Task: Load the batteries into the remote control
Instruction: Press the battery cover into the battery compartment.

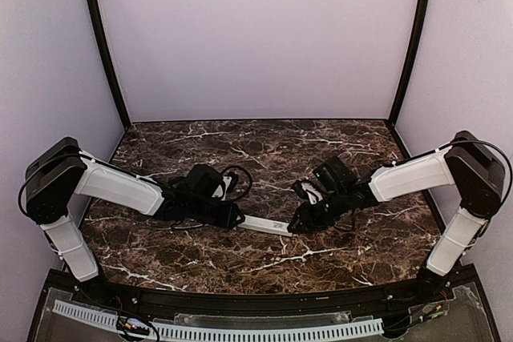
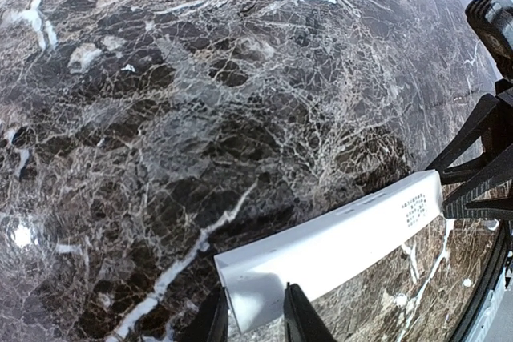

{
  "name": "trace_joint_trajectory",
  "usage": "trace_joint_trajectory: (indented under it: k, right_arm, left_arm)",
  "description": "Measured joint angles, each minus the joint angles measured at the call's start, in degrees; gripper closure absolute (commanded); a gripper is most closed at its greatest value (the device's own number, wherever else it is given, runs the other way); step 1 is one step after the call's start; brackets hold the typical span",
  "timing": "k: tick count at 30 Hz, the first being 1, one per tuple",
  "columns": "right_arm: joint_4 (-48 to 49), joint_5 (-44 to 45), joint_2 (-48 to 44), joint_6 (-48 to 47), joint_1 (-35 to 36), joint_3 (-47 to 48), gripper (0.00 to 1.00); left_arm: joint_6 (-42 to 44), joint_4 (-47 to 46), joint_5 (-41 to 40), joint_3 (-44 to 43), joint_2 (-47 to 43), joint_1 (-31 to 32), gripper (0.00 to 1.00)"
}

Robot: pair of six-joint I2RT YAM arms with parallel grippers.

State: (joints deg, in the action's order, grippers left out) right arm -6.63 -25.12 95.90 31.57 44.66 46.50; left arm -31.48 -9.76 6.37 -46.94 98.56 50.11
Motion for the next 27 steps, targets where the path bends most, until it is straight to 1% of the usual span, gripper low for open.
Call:
trace_joint_trajectory:
  k: [17,27]
  right_arm:
    - [-0.3,-0.6,1.6,0.1,0.0,1.4,0.76]
    - [-0.6,-1.3,1.8,0.2,-0.2,1.7,0.78]
  left_arm:
    - [0.7,1.8,-1.6,-1.8,0.5,0.4,0.81]
    - [0.8,3.5,-4.1,-3.0,0.8,1.3,0.84]
